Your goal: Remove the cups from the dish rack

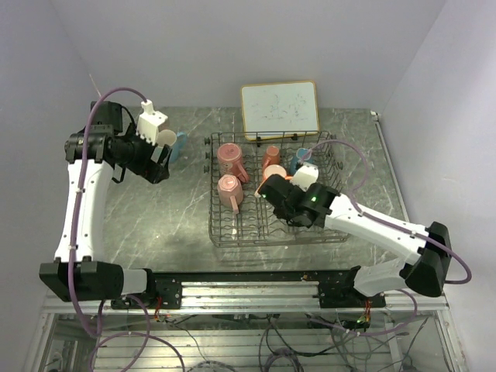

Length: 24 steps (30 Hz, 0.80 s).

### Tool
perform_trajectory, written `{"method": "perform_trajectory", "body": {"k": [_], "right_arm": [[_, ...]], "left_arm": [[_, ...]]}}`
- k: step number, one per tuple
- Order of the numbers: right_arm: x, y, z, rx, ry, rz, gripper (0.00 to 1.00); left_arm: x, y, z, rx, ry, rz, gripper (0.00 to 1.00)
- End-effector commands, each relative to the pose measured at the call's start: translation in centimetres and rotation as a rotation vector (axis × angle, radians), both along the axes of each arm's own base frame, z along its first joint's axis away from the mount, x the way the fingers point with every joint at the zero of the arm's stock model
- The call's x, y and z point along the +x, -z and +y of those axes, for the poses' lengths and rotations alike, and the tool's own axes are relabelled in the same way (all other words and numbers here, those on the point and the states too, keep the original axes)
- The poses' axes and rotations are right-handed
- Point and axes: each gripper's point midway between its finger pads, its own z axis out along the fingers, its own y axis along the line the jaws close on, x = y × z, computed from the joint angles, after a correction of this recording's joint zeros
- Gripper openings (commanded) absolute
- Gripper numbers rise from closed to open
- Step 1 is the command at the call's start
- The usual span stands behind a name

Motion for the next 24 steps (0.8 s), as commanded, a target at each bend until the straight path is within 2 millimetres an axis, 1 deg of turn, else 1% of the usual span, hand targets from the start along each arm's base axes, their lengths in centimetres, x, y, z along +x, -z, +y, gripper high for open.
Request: {"method": "perform_trajectory", "body": {"k": [1,3,7,9,12,15,18,21,24], "right_arm": [[0.9,-5.5,4.5,0.171,-0.175,-0.074,0.00],[0.7,-8.0,6.9,0.264,-0.258,-0.086,0.00],[-0.2,-12.2,11.4,0.450,-0.425,-0.101,0.00],[-1.4,-14.0,13.6,0.563,-0.524,-0.092,0.00],[-2.6,-16.3,16.1,0.718,-0.625,-0.089,0.00],[-3.6,-17.7,18.1,0.839,-0.699,-0.074,0.00],[-4.5,-18.7,19.8,0.952,-0.758,-0.046,0.00],[-5.4,-19.4,21.0,1.052,-0.808,-0.016,0.00],[-6.2,-20.3,21.9,1.138,-0.856,0.002,0.00]], "left_arm": [[-2.4,-1.5,-2.5,-0.069,0.181,-0.091,0.99],[-3.5,-1.8,-3.1,-0.082,0.237,-0.129,0.99],[-5.6,-2.4,-4.4,-0.104,0.354,-0.209,0.99],[-6.9,-2.9,-5.1,-0.114,0.423,-0.262,0.99],[-8.0,-3.6,-5.8,-0.110,0.494,-0.372,0.99],[-8.0,-3.7,-5.8,-0.069,0.515,-0.491,0.99],[-8.6,-4.5,-6.1,-0.036,0.559,-0.616,0.99],[-9.5,-5.0,-6.2,0.016,0.595,-0.725,1.00],[-9.6,-6.0,-6.0,0.071,0.601,-0.842,1.00]]}}
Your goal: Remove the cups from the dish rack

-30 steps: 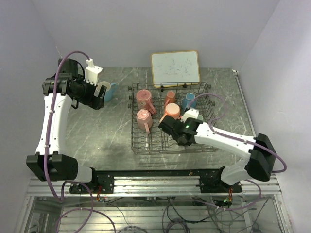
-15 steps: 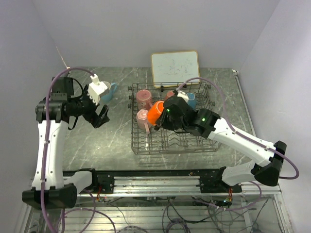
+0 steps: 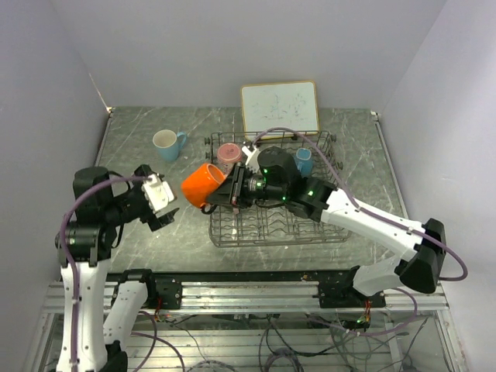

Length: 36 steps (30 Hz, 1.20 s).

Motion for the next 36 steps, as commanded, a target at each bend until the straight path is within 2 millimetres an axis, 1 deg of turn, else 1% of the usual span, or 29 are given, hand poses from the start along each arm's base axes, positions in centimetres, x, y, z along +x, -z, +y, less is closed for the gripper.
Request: {"method": "perform_trajectory", "body": {"k": [1,4,6,9,13,16,18,20,23,25,27,28,30,32,33,34,36], "right_arm": [[-1.7,-5.8,2.3,0.278,-0.149,-0.016,0.00],[-2.7,-6.7,2.6,0.371,-0.215,0.017,0.00],[-3.2,-7.5,2.5,0.441,-0.240,0.035,0.00],[-3.8,-8.0,2.3,0.511,-0.263,0.064,0.00],[-4.7,-9.2,1.4,0.619,-0.296,0.091,0.00],[-5.2,-9.7,0.8,0.646,-0.302,0.094,0.00],[-5.7,-10.6,0.5,0.674,-0.312,0.087,0.00],[-6.1,-11.1,0.4,0.692,-0.324,0.088,0.00],[-6.5,-11.9,0.4,0.729,-0.337,0.089,0.00],[-6.6,-12.0,0.5,0.742,-0.340,0.097,0.00],[-6.7,-12.1,0.9,0.755,-0.348,0.103,0.00],[-6.8,-12.1,1.1,0.758,-0.355,0.107,0.00],[-6.9,-12.0,1.4,0.759,-0.362,0.109,0.00],[-6.8,-11.6,1.6,0.750,-0.351,0.115,0.00],[-6.6,-11.5,1.5,0.747,-0.341,0.119,0.01],[-6.5,-11.3,1.5,0.740,-0.336,0.120,0.09],[-6.0,-10.9,1.5,0.715,-0.315,0.116,0.26]], "left_arm": [[0.4,-3.3,-0.6,0.030,0.063,-0.289,1.00],[0.2,-4.2,-0.6,0.033,0.061,-0.371,0.99],[0.0,-4.3,-0.7,0.047,0.079,-0.393,0.98],[-0.5,-4.8,-1.0,0.041,0.096,-0.422,0.96],[-0.9,-5.9,-1.1,0.017,0.089,-0.478,0.93],[-0.8,-6.2,-1.0,0.018,0.084,-0.486,0.90],[-0.9,-6.6,-1.2,0.005,0.085,-0.484,0.85],[-1.1,-7.1,-1.5,-0.021,0.096,-0.474,0.77],[-1.6,-7.8,-2.2,-0.075,0.127,-0.432,0.68],[-2.2,-7.8,-2.7,-0.099,0.159,-0.385,0.66],[-2.4,-8.1,-3.1,-0.134,0.167,-0.352,0.64],[-2.4,-8.4,-3.1,-0.154,0.162,-0.340,0.59],[-2.5,-8.8,-3.1,-0.174,0.150,-0.338,0.46],[-2.3,-8.9,-3.0,-0.190,0.126,-0.319,0.26],[-2.0,-8.9,-2.8,-0.202,0.103,-0.300,0.11],[-1.6,-8.8,-2.5,-0.219,0.068,-0.274,0.08],[-0.3,-8.3,-1.8,-0.237,-0.014,-0.209,0.07]]}}
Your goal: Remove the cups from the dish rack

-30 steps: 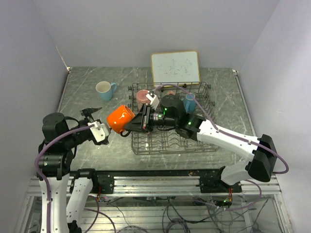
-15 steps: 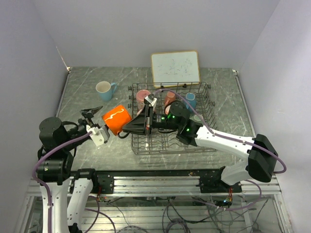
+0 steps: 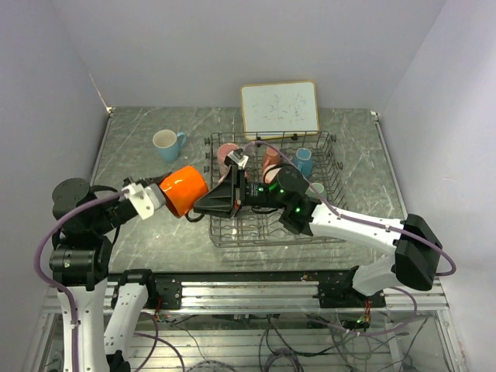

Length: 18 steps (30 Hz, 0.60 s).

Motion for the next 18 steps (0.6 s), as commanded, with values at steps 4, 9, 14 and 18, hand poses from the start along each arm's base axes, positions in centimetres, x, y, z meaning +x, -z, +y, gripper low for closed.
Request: {"method": "perform_trajectory", "body": {"k": [4,9,14,18], "right_arm": [[2.6,-1.9,-1.2,-0.020,0.116,-0.104,0.77],[7.2,1.2,-5.6,-0.234,0.297,-0.116,0.98],[9.7,3.8,-10.7,-0.432,0.462,-0.139,0.99],[10.5,5.2,-13.1,-0.574,0.544,-0.170,0.99]], "left_arm": [[5.6,2.4,3.9,-0.133,-0.337,0.312,0.07],[11.2,6.0,11.5,-0.075,-0.820,0.520,0.07],[14.2,12.4,17.2,0.105,-1.132,0.830,0.07],[16.0,16.4,19.9,0.102,-1.205,1.017,0.07]]}}
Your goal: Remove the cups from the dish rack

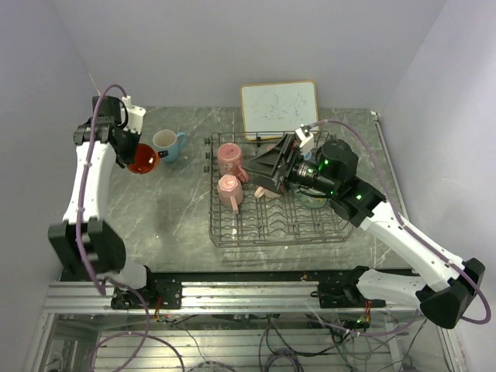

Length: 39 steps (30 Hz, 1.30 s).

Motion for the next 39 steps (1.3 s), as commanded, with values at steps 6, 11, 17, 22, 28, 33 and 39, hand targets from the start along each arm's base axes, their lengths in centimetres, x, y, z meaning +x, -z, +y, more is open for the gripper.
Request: {"method": "perform_trajectory", "body": {"k": [6,11,17,22,28,33,39], "right_arm": [[0.5,5.7,-4.5,-0.332,0.139,0.022,1.00],[0.7,6.6,-5.3,-0.387,0.161,0.028,1.00],[1.2,7.5,-5.9,-0.441,0.185,0.028,1.00],[2.2,8.6,-6.3,-0.508,0.211,0.019,1.00],[3.6,10.3,-7.0,-0.623,0.245,0.020,1.00],[4.8,12.5,-7.4,-0.727,0.247,-0.012,1.00],[6.0,15.6,-7.3,-0.855,0.214,-0.034,0.98]], "left_arm": [[2.2,6.1,6.0,-0.054,-0.262,0.214,0.07],[4.0,9.0,7.7,-0.068,-0.329,0.259,0.07],[4.4,12.8,9.9,-0.136,-0.436,0.326,0.07],[5.5,14.0,10.3,-0.155,-0.488,0.302,0.07],[7.3,15.7,10.2,-0.199,-0.506,0.346,0.07],[8.9,16.6,10.3,-0.222,-0.499,0.364,0.10],[10.7,16.5,10.7,-0.237,-0.501,0.335,0.17]]}}
